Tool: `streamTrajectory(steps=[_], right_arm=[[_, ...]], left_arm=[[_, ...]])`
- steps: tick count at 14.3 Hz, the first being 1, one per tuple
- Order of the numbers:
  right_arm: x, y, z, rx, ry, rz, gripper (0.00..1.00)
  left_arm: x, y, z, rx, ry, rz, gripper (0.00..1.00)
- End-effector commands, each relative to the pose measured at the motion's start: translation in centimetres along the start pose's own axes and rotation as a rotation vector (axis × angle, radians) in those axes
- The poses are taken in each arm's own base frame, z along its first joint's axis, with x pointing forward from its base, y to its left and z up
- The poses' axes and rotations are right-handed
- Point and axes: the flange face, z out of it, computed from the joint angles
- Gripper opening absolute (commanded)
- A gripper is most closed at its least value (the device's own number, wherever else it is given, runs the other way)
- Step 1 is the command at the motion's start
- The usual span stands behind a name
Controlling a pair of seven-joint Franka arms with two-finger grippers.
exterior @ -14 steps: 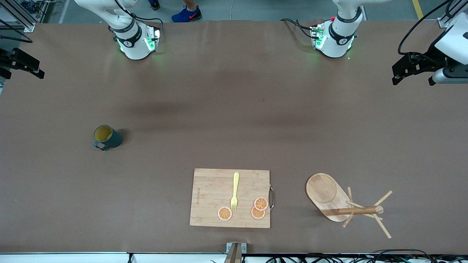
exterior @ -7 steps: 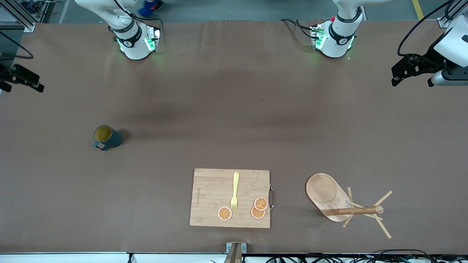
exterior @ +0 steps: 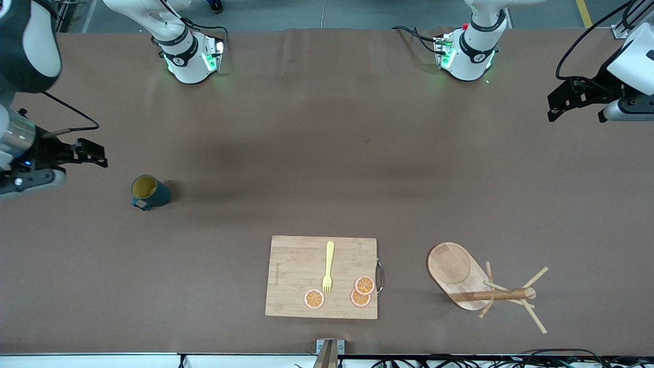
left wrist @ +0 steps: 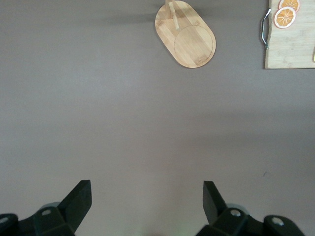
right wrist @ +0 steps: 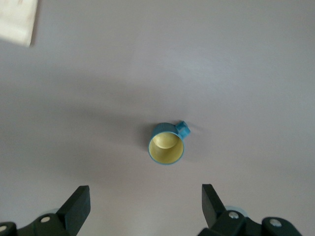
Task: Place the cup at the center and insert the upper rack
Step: 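Lower the right gripper and grasp the teal mug by its rim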
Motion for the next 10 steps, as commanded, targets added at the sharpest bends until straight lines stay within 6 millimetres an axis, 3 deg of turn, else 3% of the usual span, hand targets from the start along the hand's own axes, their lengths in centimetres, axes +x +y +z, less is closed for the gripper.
streamTrajectory(steps=[1,3,10], right_arm=[[-0.2,0.7,4.3,0.025,-0.008,-0.193,1.00],[-0.4,1.1,7.5,0.018,0.005,-0.330,1.00],[-1.7,5.6,18.8,-0.079,0.079,-0.871,1.00]], left_arm=[[0.2,-0.2,-0.3,0.012,0.008,0.015,1.00],[0.3,-0.2,-0.2,0.012,0.005,0.014,1.00],[0.2,-0.1,-0.1,0.012,0.002,0.016,1.00]])
